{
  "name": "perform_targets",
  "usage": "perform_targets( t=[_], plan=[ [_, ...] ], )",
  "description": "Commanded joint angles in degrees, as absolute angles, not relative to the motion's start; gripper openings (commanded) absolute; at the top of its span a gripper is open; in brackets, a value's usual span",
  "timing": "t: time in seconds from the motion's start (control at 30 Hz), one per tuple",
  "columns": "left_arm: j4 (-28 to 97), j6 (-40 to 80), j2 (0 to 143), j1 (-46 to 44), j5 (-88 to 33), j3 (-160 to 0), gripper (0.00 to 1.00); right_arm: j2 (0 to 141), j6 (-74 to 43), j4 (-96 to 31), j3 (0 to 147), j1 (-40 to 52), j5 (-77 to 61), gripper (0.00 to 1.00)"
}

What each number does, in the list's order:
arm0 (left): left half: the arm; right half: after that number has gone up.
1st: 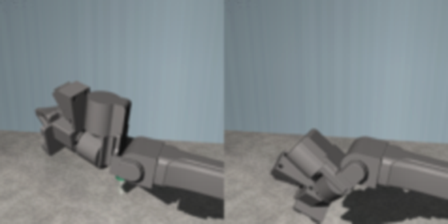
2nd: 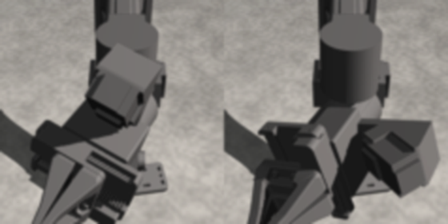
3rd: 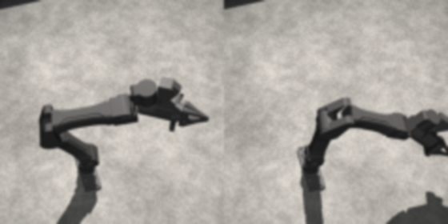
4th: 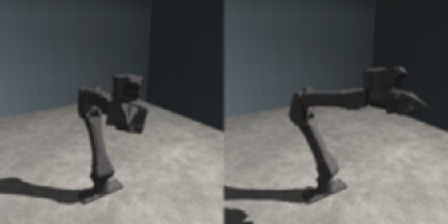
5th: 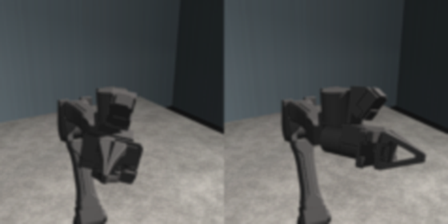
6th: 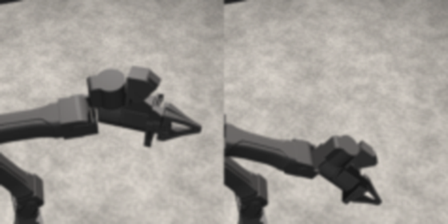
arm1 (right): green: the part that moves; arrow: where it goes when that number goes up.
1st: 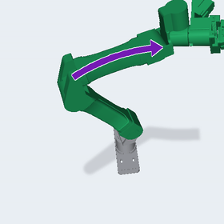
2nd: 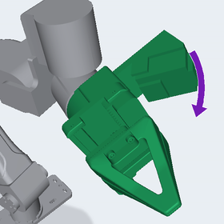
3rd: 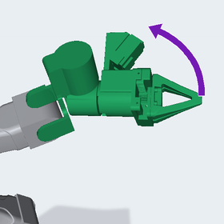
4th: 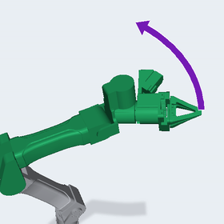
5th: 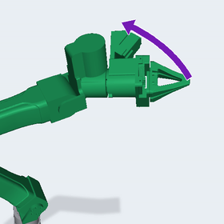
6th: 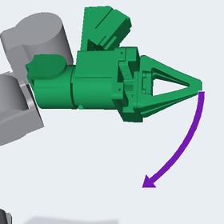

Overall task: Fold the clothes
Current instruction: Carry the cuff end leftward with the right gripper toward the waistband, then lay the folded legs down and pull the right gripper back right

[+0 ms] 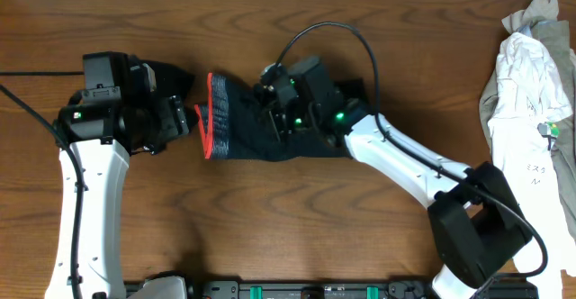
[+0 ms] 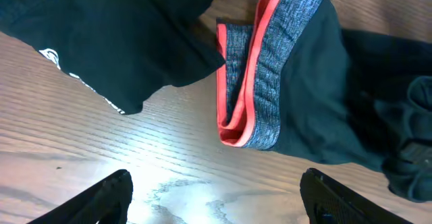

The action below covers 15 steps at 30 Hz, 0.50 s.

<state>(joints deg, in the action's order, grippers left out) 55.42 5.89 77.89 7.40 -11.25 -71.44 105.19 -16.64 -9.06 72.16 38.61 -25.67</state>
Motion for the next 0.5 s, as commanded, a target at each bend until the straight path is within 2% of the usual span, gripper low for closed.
perform_targets(
  t=[0.0,0.03,0.07,0.1,0.13,0.2,0.33,0.47],
  plan=[
    [55.4,5.1,77.5,7.6,-11.4,-72.7,0.81,106.2,-18.5,-6.3,72.4,41.2,-25.1,0.02],
    [55.4,5.1,77.5,7.6,-11.4,-72.7,0.81,106.7,-18.5,-4.8,72.4,42.1,-25.1,0.11],
    [55.4,5.1,77.5,7.6,-11.4,-72.7,0.81,107.1,-18.4,-3.2,72.4,42.9,-25.1,0.27],
    [55.4,5.1,77.5,7.6,-11.4,-72.7,0.81,107.2,-18.4,-2.2,72.4,43.4,-25.1,0.53],
    [55.4,5.1,77.5,7.6,-11.4,-72.7,0.81,107.3,-18.3,-1.3,72.4,43.6,-25.1,0.65],
    [55.5,5.1,77.5,7.6,-11.4,-72.7,0.81,106.8,-17.8,-0.6,72.4,43.4,-24.8,0.7],
    [55.7,5.1,77.5,7.6,-11.4,-72.7,0.82,104.1,-17.5,-3.9,72.4,39.0,-24.4,0.71],
    [56.3,5.1,77.5,7.6,-11.4,-72.7,0.82,100.5,-17.5,-15.1,72.4,31.0,-22.7,0.68]
  ],
)
